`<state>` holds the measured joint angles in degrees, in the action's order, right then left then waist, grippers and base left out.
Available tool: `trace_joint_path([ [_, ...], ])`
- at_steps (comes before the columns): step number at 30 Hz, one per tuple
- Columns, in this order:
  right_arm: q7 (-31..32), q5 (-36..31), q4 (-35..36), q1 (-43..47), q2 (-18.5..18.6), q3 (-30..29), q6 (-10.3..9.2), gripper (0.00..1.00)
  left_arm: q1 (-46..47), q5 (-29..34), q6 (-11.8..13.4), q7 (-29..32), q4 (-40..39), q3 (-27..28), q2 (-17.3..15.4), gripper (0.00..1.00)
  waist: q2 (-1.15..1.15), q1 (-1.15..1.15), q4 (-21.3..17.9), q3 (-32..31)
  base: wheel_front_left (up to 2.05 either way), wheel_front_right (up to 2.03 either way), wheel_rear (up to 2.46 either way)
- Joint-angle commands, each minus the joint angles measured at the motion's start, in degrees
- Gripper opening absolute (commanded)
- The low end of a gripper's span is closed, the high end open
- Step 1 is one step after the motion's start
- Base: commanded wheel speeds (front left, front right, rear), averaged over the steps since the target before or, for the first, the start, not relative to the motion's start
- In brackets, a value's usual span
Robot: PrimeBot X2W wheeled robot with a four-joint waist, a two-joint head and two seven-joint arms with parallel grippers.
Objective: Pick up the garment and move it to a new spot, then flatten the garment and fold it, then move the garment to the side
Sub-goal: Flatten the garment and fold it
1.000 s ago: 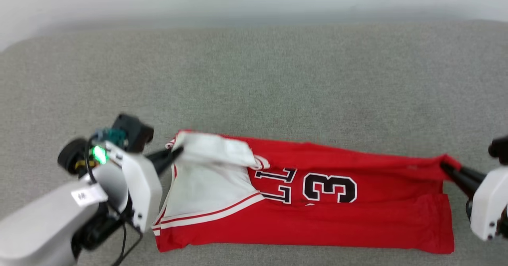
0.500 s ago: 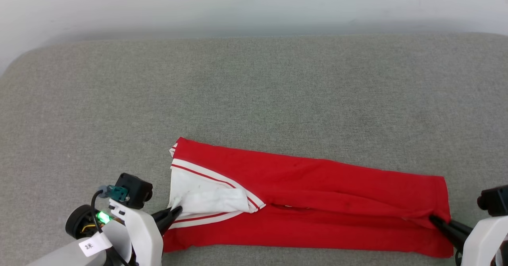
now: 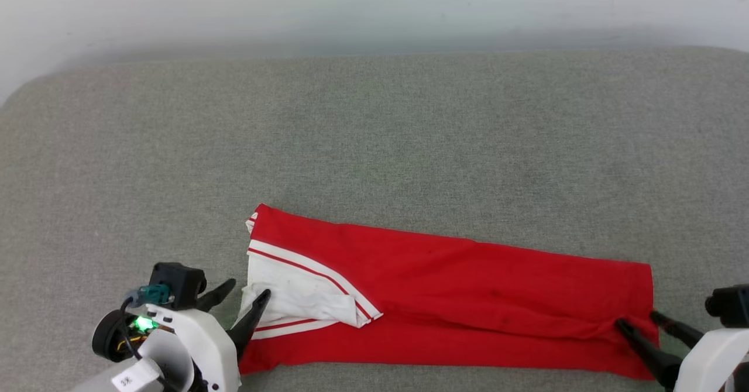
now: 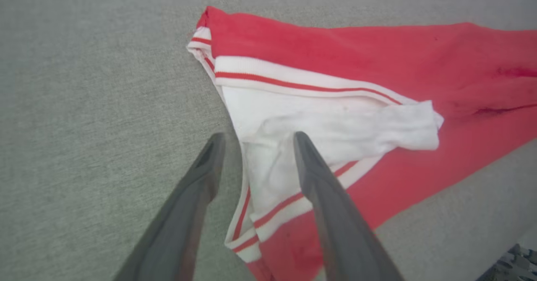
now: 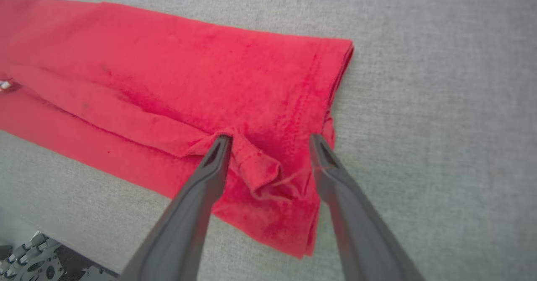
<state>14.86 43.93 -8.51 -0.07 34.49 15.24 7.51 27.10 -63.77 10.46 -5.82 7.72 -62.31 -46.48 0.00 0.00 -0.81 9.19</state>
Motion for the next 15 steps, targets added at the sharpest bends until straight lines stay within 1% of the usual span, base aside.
trace_joint_path([
  [1,-0.49,0.39,0.51,-0.25,0.41,-0.36,-0.05,1.0,-0.93,0.08,0.64,-1.17,0.01,0.53,0.22,1.0,0.0,0.0,-0.1,-0.41,0.0,0.0,0.0],
  [5,-2.1,1.25,2.43,0.09,1.86,-3.23,-0.05,1.0,-2.32,1.76,3.97,-6.08,-0.65,2.08,0.64,1.0,0.0,0.0,-0.08,-1.43,0.0,0.0,0.0],
  [7,-1.76,1.89,3.15,0.01,2.75,-4.66,-0.05,1.0,-2.71,2.8,6.15,-7.73,-1.19,3.54,0.83,1.0,0.0,0.0,0.03,-1.75,0.0,0.0,0.0],
  [12,1.3,4.79,3.35,-0.71,5.19,-7.49,-0.05,1.0,-4.66,7.1,11.48,-9.36,-2.95,8.59,2.36,1.0,0.0,0.0,0.81,-1.82,0.0,0.0,0.0],
  [15,4.56,7.1,2.59,-0.87,6.46,-8.18,-0.05,1.0,-6.66,11.35,13.61,-9.44,-4.1,13.64,4.59,1.0,0.0,0.0,1.49,-1.23,0.0,0.0,0.0],
])
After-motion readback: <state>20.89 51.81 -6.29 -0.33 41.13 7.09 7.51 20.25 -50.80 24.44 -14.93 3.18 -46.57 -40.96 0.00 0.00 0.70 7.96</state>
